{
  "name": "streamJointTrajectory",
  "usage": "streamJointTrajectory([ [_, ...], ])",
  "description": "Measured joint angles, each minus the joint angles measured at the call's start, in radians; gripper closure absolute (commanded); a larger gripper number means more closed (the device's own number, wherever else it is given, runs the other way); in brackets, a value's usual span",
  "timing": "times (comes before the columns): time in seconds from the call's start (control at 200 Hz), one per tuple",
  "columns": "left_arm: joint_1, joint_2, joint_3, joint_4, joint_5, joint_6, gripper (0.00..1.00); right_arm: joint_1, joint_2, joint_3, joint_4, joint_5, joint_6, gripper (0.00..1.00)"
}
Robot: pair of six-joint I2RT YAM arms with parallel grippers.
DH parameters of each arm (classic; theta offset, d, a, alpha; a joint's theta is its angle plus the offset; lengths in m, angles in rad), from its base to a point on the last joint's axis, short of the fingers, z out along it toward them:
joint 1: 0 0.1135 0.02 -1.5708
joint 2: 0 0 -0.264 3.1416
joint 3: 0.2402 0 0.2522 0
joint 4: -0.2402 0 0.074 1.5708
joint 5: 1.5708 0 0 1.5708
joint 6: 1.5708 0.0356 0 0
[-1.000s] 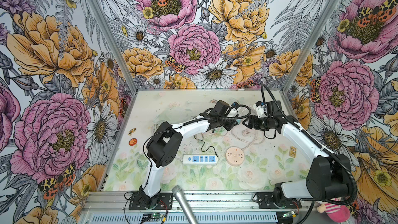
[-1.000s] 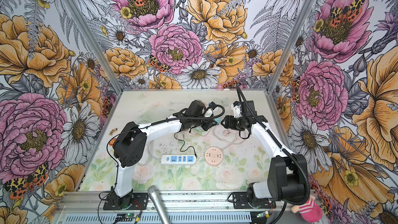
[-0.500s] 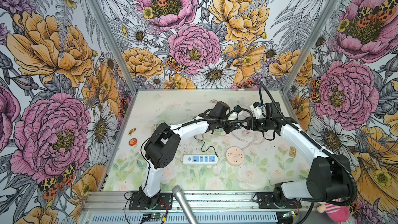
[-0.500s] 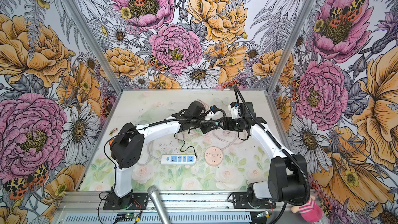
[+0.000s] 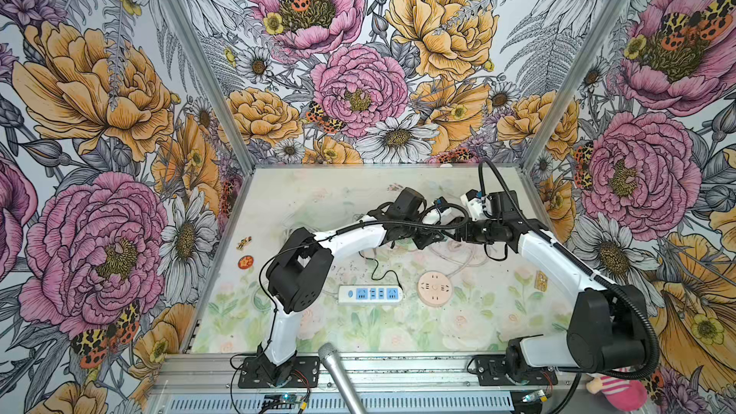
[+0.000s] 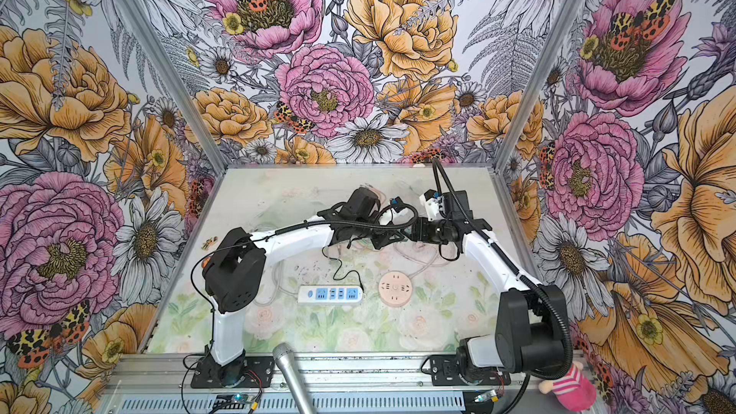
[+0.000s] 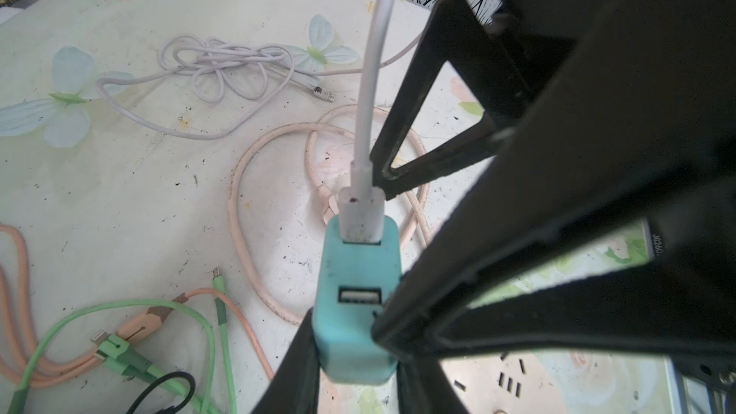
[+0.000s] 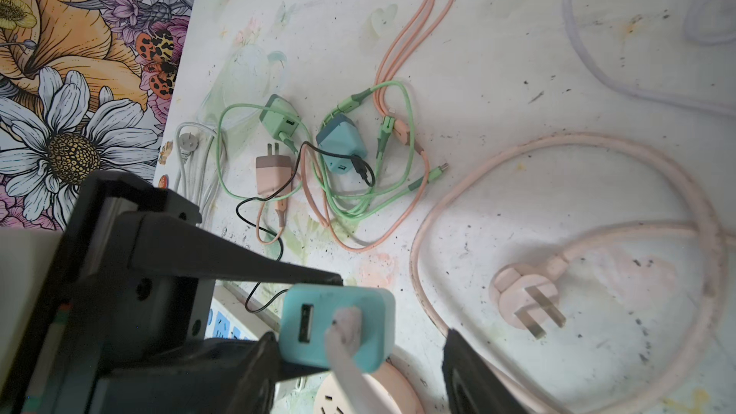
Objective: Insert the plug
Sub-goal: 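Grasp the teal charger with the right gripper while the left holds it up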
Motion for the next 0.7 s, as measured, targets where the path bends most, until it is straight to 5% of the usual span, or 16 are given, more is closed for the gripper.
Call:
streamJointTrajectory([
  [0.701, -0.021, 0.016, 0.024, -0.061, 0.0, 0.05, 0.85, 0.006, 0.032, -0.035, 0.036, -0.05, 0.014, 0.54],
])
